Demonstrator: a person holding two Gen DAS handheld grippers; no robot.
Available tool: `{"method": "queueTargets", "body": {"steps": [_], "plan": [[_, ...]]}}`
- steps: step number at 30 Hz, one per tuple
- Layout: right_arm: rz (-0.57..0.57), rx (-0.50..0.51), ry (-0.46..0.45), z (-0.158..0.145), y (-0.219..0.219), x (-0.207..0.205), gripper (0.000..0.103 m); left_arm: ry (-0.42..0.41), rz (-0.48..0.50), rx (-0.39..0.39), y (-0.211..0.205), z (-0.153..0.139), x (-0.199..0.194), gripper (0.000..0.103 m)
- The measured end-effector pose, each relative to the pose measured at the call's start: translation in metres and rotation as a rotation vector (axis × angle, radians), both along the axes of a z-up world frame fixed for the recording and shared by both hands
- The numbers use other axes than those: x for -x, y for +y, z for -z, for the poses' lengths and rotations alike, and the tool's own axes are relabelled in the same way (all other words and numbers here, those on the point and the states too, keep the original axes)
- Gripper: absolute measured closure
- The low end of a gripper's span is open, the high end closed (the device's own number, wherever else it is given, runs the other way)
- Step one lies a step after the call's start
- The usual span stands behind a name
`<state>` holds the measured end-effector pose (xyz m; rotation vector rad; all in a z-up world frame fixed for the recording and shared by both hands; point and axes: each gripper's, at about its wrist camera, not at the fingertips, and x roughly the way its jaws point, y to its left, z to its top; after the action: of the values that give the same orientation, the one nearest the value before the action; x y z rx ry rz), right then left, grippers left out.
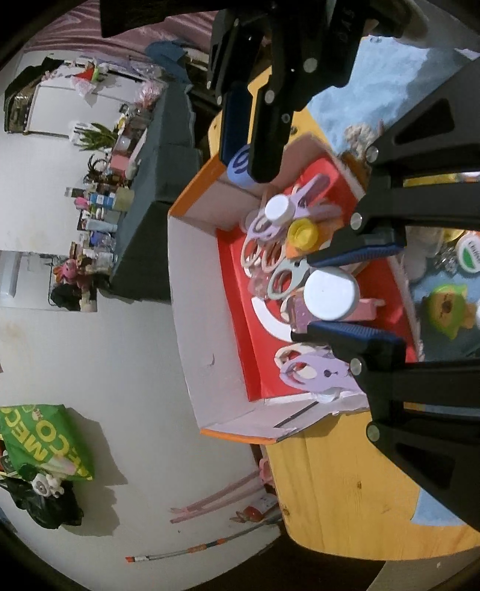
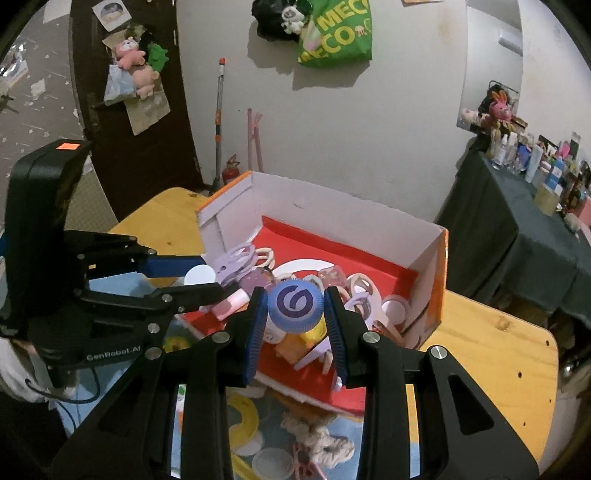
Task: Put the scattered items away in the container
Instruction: 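Lift blue cap with right gripper and carry it over the box, then lower blue cap into box and open right gripper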
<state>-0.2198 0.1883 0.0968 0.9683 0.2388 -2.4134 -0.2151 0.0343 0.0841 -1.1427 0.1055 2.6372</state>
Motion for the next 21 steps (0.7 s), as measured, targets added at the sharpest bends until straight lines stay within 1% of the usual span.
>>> {"method": "queueTargets", "body": {"steps": [3, 9, 15, 21], "plan": [[0.005, -0.014, -0.023, 0.011, -0.004, 0.013, 0.073, -0.018, -0.007, -0.008, 0.000, 0.006, 0.009, 0.071], [0.009, -0.043, -0.081, 0.037, -0.012, 0.036, 0.073, -0.026, -0.023, 0.010, -0.001, 0.015, 0.022, 0.071], [0.005, -0.086, -0.108, 0.056, -0.018, 0.044, 0.073, -0.045, -0.028, 0.019, -0.001, 0.026, 0.031, 0.071], [0.000, -0.126, -0.114, 0.065, -0.024, 0.046, 0.073, -0.054, -0.032, 0.031, -0.001, 0.033, 0.035, 0.071]]}}
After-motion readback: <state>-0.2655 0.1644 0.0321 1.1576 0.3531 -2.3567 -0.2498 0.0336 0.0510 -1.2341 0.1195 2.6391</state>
